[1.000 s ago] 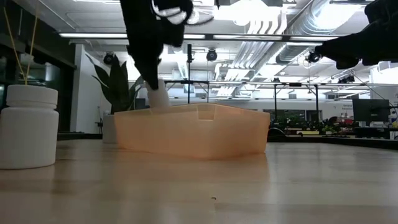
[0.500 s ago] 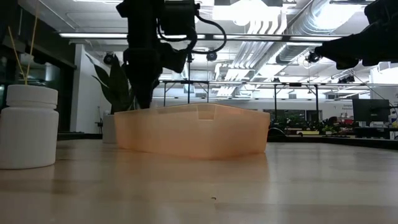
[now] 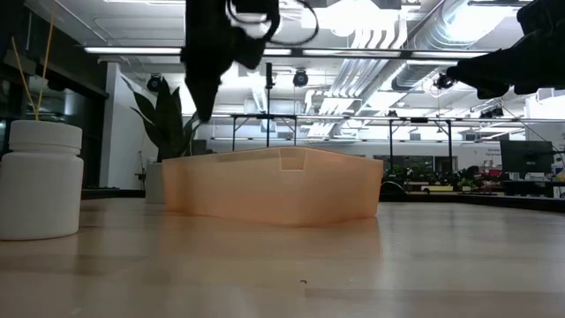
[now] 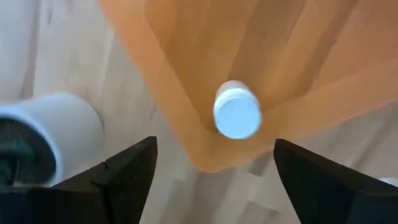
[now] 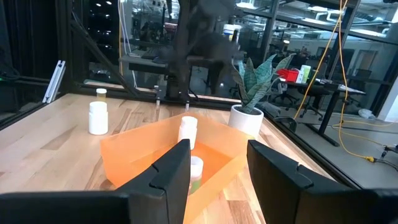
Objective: Pick and place pill bottles into a basket
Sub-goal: Put the white pill bottle into the transparent orange bin
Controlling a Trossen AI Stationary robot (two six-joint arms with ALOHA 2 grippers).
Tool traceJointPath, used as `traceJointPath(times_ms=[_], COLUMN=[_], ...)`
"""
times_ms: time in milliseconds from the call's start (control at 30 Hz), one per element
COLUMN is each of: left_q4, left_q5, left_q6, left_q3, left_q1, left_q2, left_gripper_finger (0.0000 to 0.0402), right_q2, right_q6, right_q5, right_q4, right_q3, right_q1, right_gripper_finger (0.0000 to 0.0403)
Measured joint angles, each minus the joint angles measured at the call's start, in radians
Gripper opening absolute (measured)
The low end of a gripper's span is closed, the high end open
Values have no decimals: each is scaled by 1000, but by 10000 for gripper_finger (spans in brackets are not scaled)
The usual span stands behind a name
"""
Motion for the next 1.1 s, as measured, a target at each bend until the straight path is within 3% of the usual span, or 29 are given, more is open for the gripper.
traceJointPath(times_ms=[200,300,600,767,900,1100], left_q4=[-102,-113,-107,-33,40,139], left_q5=[123,128,202,319,387,339], left_q6=[-304,-379,-669,-820,-828,-722], left_q3=[68,66,-28,-120,-165,-168], left_q1=[-35,-78,-271,-370,-415,-412], left_q2=[0,0,0,0,0,0], left_gripper_finger=[358,358,358,358,358,358], right_q2=[0,0,0,0,0,0], right_q6=[0,0,0,0,0,-2], right_q5=[0,0,0,0,0,0], right_q4=[0,0,0,0,0,0], right_q3=[0,0,0,0,0,0], right_q1=[0,0,0,0,0,0], right_gripper_finger=[149,149,149,149,149,149])
